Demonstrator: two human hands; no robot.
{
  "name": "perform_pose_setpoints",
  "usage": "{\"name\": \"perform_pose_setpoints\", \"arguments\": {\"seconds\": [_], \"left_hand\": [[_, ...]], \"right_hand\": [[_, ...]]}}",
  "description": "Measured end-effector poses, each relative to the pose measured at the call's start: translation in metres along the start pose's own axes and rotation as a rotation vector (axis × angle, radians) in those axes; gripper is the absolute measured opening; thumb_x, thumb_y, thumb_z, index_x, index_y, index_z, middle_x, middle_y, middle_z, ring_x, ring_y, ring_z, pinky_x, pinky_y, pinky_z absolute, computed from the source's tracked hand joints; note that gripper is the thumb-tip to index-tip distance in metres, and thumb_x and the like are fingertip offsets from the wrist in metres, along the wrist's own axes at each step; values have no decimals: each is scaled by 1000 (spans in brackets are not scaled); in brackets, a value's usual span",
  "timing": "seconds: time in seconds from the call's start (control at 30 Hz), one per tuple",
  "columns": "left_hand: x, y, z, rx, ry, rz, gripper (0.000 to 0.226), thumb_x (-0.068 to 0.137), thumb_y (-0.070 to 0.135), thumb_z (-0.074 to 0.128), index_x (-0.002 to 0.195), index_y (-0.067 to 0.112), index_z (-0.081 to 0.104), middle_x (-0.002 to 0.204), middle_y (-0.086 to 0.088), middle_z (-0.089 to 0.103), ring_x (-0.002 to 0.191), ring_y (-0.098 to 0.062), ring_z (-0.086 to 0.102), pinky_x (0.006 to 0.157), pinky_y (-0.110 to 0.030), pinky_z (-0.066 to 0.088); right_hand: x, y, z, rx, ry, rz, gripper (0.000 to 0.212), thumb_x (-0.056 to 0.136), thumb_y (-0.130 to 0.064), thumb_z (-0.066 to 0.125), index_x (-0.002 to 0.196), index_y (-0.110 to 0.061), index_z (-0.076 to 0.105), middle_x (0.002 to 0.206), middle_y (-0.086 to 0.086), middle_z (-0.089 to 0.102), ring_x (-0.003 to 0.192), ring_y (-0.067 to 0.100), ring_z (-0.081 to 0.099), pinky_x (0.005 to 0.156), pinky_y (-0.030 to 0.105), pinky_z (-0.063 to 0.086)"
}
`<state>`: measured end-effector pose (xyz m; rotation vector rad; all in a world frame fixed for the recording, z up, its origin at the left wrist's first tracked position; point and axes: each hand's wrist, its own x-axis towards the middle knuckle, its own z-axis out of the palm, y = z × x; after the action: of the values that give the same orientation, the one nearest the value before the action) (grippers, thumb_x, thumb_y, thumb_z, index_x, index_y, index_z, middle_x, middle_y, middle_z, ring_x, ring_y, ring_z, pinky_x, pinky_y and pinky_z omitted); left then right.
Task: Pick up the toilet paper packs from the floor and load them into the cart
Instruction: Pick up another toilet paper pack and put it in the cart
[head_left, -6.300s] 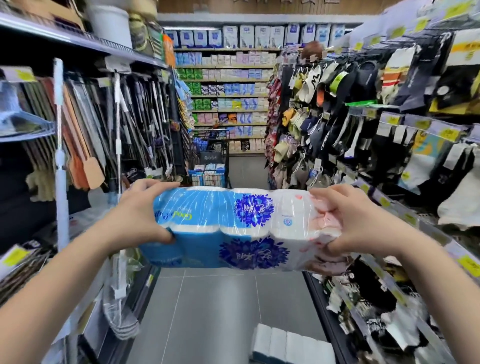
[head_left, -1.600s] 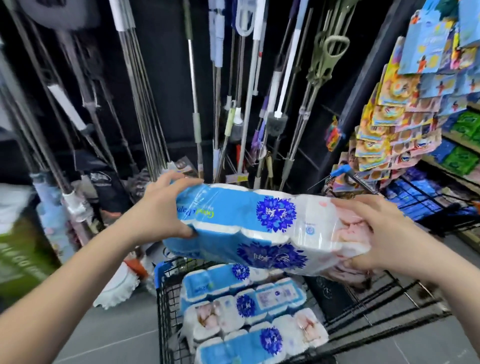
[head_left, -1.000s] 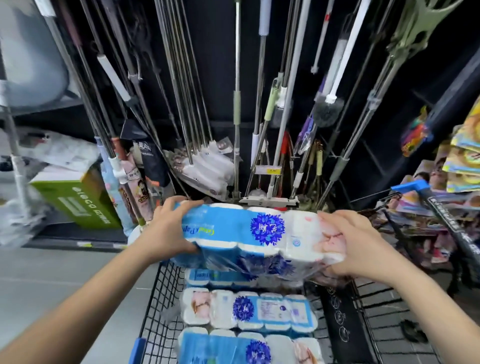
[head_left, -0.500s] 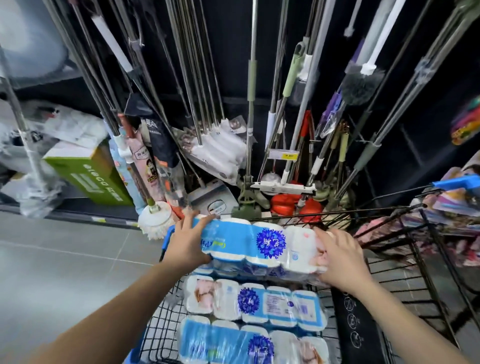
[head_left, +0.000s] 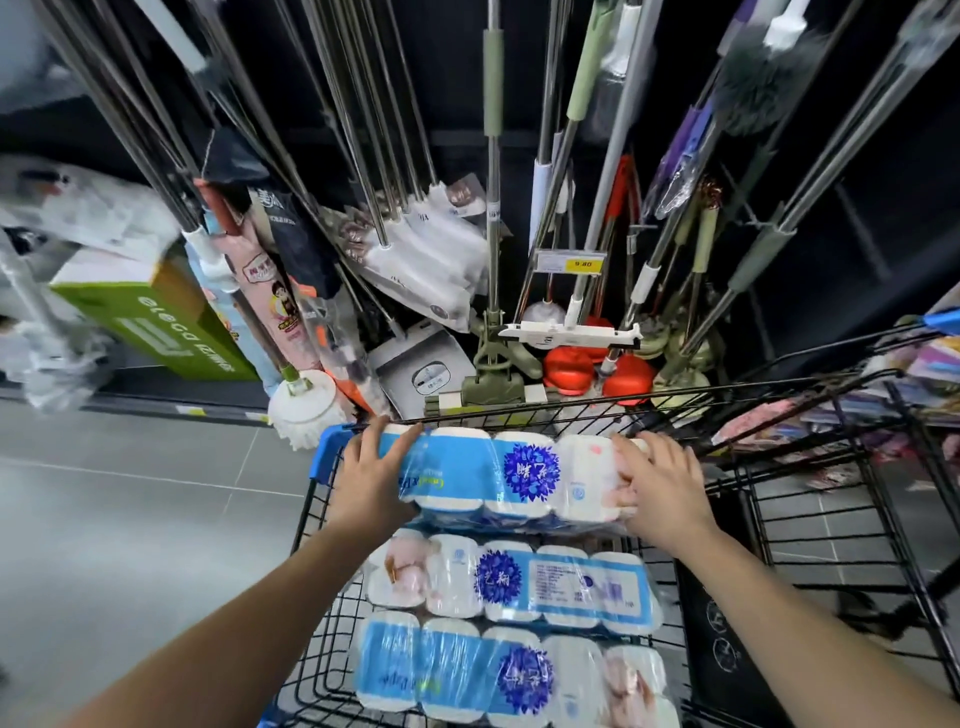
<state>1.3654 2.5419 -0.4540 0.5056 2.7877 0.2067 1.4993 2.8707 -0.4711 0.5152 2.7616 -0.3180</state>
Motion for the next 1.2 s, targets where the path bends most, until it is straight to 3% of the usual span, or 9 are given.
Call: {"name": "perform_pose_setpoints", "arguments": {"seconds": [0.3,0.53,0.63,0.77,0.93,1.07,1.2], "left_hand": [[6,4,18,152,12,4,111,77,41,86,160,42,12,168,-10,10,149,-42,19,119,-57,32],[6,3,25,174,-28,-12,112,82,43,81,161,42,1,170,-11,-3,156,-44,-3,125,-60,12],[1,6,19,200,-25,4,110,86,49,76,162,38,-3,170,-14,-8,157,-42,-8,125,-58,3],[-16,9,14,197,21,102,103,88,56,69,164,30,5,171,-15,2,158,-38,-1,126,-58,2],[-25,24,-15,146,127,129,95,87,54,72,162,23,23,167,-16,23,153,-39,23,124,-58,13],[-27,39,-46,110,266,201,92,76,48,85,151,14,43,153,-23,43,137,-46,46,114,-65,31],[-39,49,-81,0,381,253,85,82,49,79,150,15,44,152,-17,43,135,-41,46,110,-56,37]], "right_hand": [[10,5,27,-5,10,39,118,70,-19,84,160,-35,9,166,7,14,155,30,5,126,48,4],[10,9,40,-10,-18,42,128,74,-21,83,162,-33,-9,170,10,-10,157,32,-11,124,47,-7],[1,5,38,56,8,31,124,74,-34,84,162,-32,-3,169,13,-3,157,34,-2,126,47,3],[-21,-5,38,161,90,-57,104,82,-34,79,163,-27,14,166,12,15,152,32,17,122,45,21],[-34,-24,8,202,216,-157,82,92,-36,68,161,-24,24,164,9,26,150,29,24,121,44,25],[-41,-40,-33,266,296,-231,79,95,-40,64,160,-25,24,163,4,27,150,25,25,123,43,25],[-51,-56,-78,316,383,-333,74,97,-45,61,160,-25,27,157,1,37,145,21,33,120,34,23]]}}
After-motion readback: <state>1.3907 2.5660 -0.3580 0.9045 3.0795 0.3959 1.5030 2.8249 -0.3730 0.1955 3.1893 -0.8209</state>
